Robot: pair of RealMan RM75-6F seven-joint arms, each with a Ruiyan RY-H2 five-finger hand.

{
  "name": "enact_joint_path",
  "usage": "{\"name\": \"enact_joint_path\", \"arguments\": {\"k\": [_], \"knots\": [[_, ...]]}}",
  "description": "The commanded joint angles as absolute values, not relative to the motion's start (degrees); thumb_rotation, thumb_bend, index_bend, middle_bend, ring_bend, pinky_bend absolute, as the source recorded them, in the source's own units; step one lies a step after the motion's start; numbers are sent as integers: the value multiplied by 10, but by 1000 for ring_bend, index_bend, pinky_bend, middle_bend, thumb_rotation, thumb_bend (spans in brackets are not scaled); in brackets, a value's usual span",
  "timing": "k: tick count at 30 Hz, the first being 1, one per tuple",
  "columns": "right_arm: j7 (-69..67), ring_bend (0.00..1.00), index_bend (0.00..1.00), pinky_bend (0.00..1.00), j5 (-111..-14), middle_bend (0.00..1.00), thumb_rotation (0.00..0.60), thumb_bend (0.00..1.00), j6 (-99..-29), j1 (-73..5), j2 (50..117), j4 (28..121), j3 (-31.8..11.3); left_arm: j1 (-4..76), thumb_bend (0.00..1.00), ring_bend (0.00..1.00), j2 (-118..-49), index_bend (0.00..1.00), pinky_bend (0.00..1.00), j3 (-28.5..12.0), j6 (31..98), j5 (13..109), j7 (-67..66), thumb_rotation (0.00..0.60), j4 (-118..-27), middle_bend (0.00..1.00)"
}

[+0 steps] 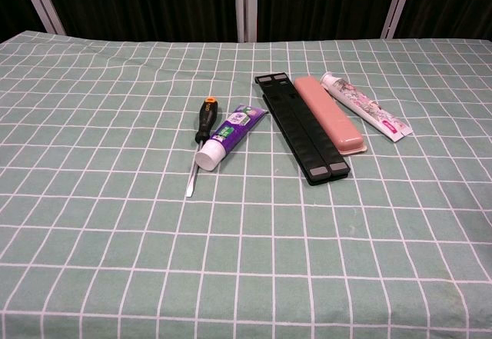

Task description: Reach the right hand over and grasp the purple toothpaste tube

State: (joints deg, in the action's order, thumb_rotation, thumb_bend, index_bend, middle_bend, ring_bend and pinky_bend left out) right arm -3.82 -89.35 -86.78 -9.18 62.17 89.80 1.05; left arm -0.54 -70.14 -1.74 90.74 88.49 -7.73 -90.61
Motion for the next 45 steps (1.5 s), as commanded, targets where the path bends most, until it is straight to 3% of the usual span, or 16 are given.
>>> {"name": "enact_joint_path", "arguments": {"k": [1, 8, 13, 18, 21, 25, 31, 40, 45], "knots": [[-34, 0, 0, 9, -891, 43, 600, 86, -858, -96, 625, 900, 5, -3, 7, 97, -703, 197, 152, -19, 905, 881, -76, 600, -903, 171], [-31, 0, 0, 13, -898, 47, 600, 87, -845, -103, 629, 902, -2, -1, 7, 97, -706, 197, 152, -20, 903, 878, -72, 600, -897, 171], [-46, 0, 0, 74, -928, 82, 600, 87, -834, -118, 629, 909, -2, -2, 8, 97, -708, 197, 152, -18, 909, 886, -64, 600, -894, 171], [-50, 0, 0, 95, -979, 124, 600, 87, -774, -184, 632, 928, -15, -1, 7, 97, -712, 197, 152, -16, 914, 892, -59, 600, -888, 171], [-38, 0, 0, 105, -986, 136, 600, 87, -700, -248, 652, 939, -37, -4, 8, 97, -713, 197, 152, -14, 917, 894, -55, 600, -885, 171], [-6, 0, 0, 106, -961, 140, 600, 86, -570, -351, 705, 932, -78, -9, 7, 97, -714, 197, 152, -11, 919, 890, -52, 600, -881, 171], [58, 0, 38, 106, -901, 145, 600, 115, -431, -473, 813, 857, -125, -15, 8, 97, -714, 197, 152, -9, 921, 882, -46, 600, -877, 171], [89, 0, 121, 103, -876, 180, 600, 176, -363, -580, 966, 699, -130, -24, 7, 97, -715, 197, 152, -8, 913, 860, -32, 600, -866, 172], [87, 0, 132, 94, -881, 181, 600, 176, -352, -605, 1004, 649, -113, -30, 7, 97, -716, 197, 152, -6, 910, 851, -22, 600, -859, 172]]}}
